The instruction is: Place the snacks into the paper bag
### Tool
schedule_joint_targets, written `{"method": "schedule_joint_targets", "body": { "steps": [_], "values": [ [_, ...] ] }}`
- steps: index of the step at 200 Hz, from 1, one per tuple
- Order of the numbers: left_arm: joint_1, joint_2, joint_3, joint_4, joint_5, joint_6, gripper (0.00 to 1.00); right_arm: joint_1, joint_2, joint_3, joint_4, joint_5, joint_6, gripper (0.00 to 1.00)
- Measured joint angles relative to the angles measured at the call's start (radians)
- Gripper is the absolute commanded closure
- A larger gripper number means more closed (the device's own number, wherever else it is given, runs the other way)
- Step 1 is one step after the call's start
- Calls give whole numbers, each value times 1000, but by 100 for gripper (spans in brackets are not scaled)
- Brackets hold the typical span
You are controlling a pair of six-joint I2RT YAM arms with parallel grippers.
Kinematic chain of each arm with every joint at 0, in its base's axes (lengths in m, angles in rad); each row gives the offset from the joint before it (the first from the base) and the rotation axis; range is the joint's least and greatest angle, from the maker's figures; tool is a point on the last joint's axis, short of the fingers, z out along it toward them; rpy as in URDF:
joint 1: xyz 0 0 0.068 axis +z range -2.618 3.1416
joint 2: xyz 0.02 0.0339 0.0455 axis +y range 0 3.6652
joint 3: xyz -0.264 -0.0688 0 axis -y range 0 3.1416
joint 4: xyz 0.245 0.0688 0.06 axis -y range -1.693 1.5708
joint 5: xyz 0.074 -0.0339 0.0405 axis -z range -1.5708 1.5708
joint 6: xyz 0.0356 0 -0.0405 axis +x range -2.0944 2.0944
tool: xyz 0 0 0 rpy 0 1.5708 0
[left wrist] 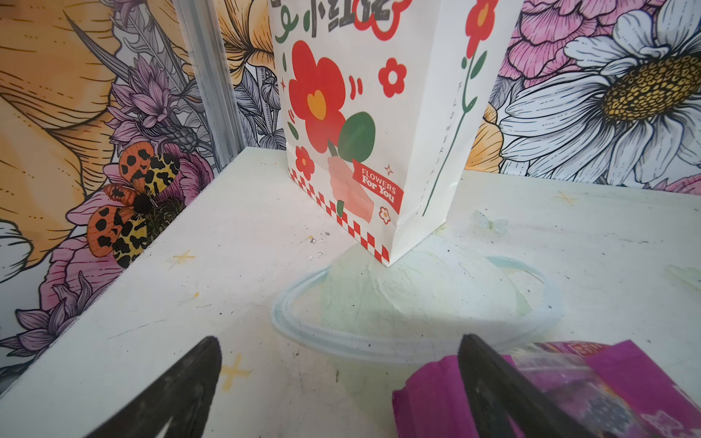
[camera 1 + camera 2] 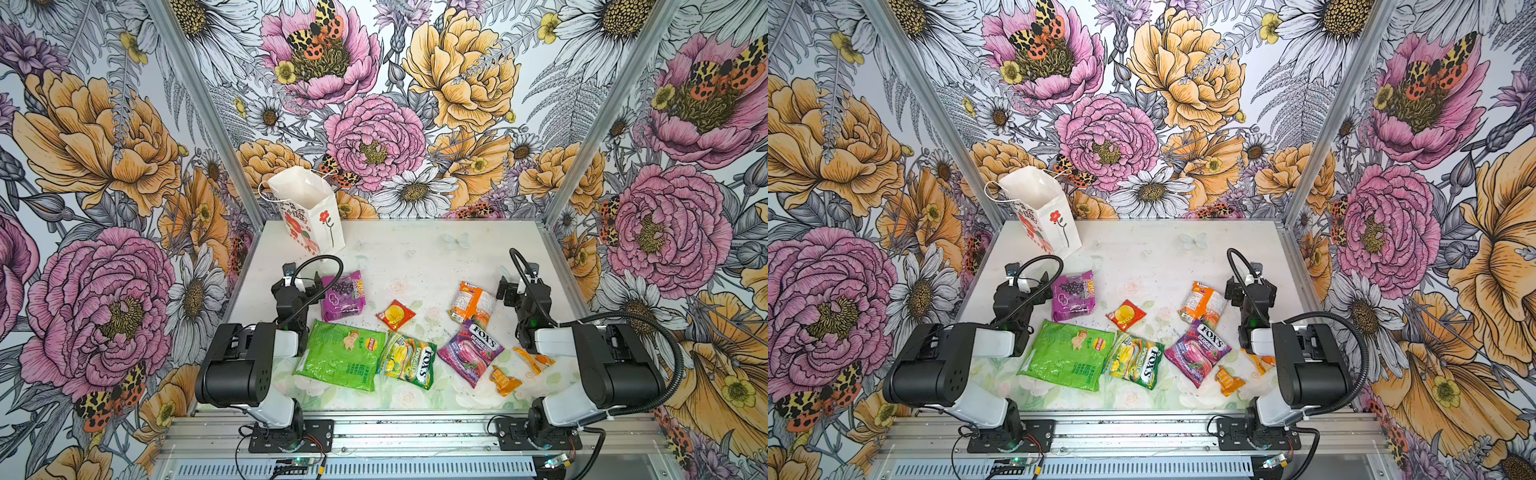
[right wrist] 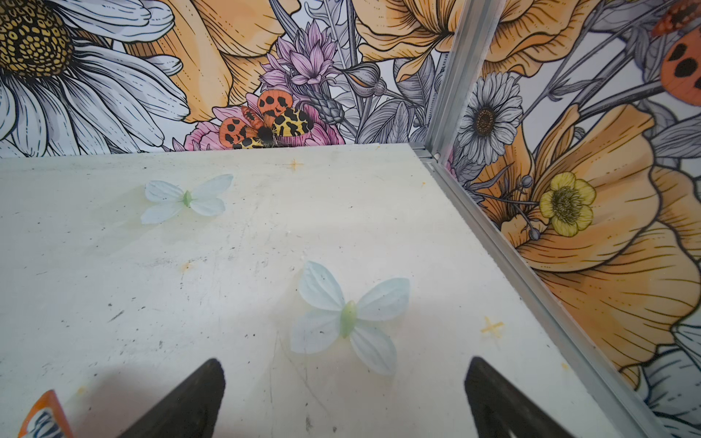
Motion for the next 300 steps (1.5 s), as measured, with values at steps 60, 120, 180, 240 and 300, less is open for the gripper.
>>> {"method": "schedule_joint_targets", "body": {
  "steps": [60,120,180,240,300],
  "values": [
    [0,0,0,0,0,0,1,0,0,0,0,0,0,0],
    [0,-87,0,-86,-82,-26,1,-1,-15,-6,2,0,3,0],
    [0,-345,140,-473,-246,-130,1,-7,-330,53,-277,56,59,0],
    [13,-554,280,-831,-235,-484,1,-35,-531,228,-649,-26,334,0],
    [-11,-385,473,-945,-10,-587,1,-124,-671,248,-794,-262,533,3]
  ]
}}
